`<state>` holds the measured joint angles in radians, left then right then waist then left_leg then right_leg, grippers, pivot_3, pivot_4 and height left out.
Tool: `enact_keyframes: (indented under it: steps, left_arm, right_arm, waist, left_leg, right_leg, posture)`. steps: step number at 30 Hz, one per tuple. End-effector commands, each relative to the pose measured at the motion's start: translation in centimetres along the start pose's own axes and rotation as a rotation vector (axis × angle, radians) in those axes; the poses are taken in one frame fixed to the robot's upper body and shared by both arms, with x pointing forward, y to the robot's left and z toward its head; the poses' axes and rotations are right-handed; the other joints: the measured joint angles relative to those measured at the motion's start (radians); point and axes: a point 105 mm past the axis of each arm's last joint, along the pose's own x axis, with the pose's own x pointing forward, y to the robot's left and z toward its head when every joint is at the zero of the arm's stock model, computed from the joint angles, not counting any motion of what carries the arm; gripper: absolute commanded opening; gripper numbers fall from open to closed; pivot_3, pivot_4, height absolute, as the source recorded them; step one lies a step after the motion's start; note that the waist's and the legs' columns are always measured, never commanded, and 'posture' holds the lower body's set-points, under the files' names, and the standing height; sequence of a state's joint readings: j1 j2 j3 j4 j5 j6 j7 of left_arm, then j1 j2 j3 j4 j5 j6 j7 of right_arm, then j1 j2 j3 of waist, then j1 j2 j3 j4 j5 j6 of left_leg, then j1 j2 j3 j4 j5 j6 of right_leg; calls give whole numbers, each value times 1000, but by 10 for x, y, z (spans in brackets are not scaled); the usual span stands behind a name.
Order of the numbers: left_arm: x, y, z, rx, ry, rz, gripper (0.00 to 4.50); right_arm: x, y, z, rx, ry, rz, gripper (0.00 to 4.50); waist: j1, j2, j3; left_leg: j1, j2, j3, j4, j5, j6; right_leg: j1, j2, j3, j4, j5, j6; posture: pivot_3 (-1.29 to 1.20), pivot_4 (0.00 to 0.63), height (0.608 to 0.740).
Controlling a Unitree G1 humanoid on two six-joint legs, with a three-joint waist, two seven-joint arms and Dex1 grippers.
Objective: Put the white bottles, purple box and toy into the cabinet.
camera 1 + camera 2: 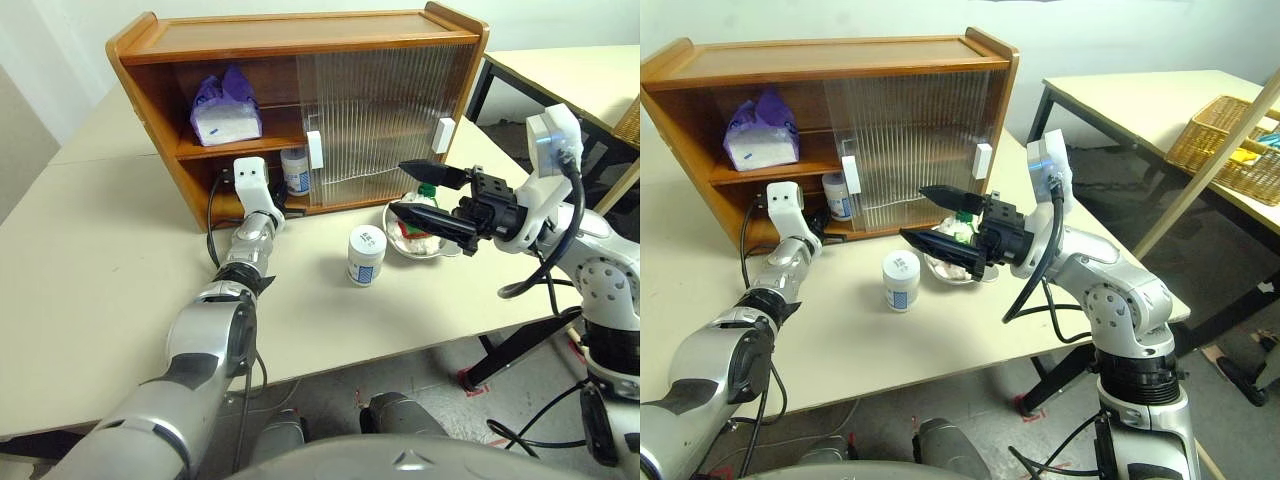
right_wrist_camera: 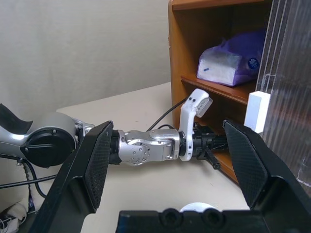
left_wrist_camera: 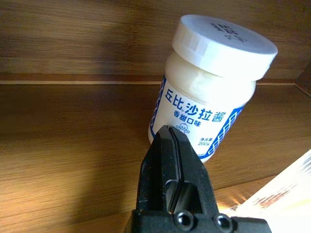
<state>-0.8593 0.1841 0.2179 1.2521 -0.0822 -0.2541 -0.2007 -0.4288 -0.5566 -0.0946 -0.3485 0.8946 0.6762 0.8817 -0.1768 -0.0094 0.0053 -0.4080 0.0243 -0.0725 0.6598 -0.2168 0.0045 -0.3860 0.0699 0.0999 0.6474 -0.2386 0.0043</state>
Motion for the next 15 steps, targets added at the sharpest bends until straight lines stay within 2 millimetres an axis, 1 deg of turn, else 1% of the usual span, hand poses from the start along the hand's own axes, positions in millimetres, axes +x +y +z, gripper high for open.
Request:
enact_keyframes:
  steps: [1,2,3,4,5,7,9,11,12,14,15]
  left_arm:
    - [-3,5,3,-21,-32,-27,38]
    - [-5,6,4,-19,-46,-41,38]
    - [-6,6,4,-16,-54,-50,422]
    - [-8,6,4,-19,-68,-63,630]
    - [-9,7,5,-22,-77,-71,929]
    - [-16,6,8,-35,-119,-115,1675]
    - [-33,3,13,-52,-175,-221,2349]
    - [-45,0,17,-71,-193,-284,3101]
    - [-51,1,18,-47,-196,-308,3393]
    - [-69,-4,16,2,-176,-431,4129]
    - [-77,-6,14,-6,-158,-484,4479]
  right_arm:
    - [-1,2,2,-10,2,0,4500]
    - [-1,2,2,-9,2,0,4500]
    - [-1,2,2,-8,1,0,4500]
    - [-1,2,2,-7,1,1,4500]
    - [-1,2,1,-6,2,1,4500]
    - [-1,2,0,-2,1,4,4500]
    - [0,1,0,3,0,13,4500]
    - [1,0,-1,4,1,19,4500]
    - [1,0,-1,6,1,21,4500]
    - [2,-1,-2,8,0,26,4500]
    - [2,-1,-2,8,-1,30,4500]
  waist:
    - [-4,0,0]
    - [-7,0,0]
    - [-8,0,0]
    - [-10,0,0]
    - [-11,0,0]
    - [-12,0,0]
    - [-11,0,0]
    - [-11,0,0]
    - [-9,0,0]
    - [-3,0,0]
    - [1,0,0]
  left_leg:
    - [0,0,0,0,0,0]
    - [0,0,0,0,0,0]
    - [0,0,0,0,0,0]
    - [0,0,0,0,0,0]
    - [0,0,0,0,0,0]
    - [-1,0,0,-1,0,0]
    - [-1,-1,0,-1,-1,0]
    - [-3,-1,0,-1,-1,-1]
    - [-4,-1,0,-1,-2,-1]
    - [-6,-1,0,-1,-2,-1]
    - [-6,-1,0,-1,-2,-2]
  right_leg:
    - [0,0,0,0,0,0]
    - [0,0,0,0,0,0]
    - [0,0,0,0,0,0]
    - [0,0,0,0,0,0]
    - [0,0,0,0,0,0]
    - [-1,0,0,0,0,0]
    - [-1,0,0,-1,0,1]
    - [-2,0,-1,-1,-1,1]
    - [-3,0,-1,-1,-1,1]
    - [-5,0,-1,-1,-1,1]
    - [-5,0,-1,-1,-1,1]
  posture:
    - [-237,0,740]
    - [-229,0,740]
    - [-229,0,740]
    - [-223,0,740]
    - [-223,0,740]
    - [-215,0,740]
    - [-193,0,740]
    - [-187,0,740]
    - [-180,0,740]
    - [-177,0,740]
    - [-173,0,740]
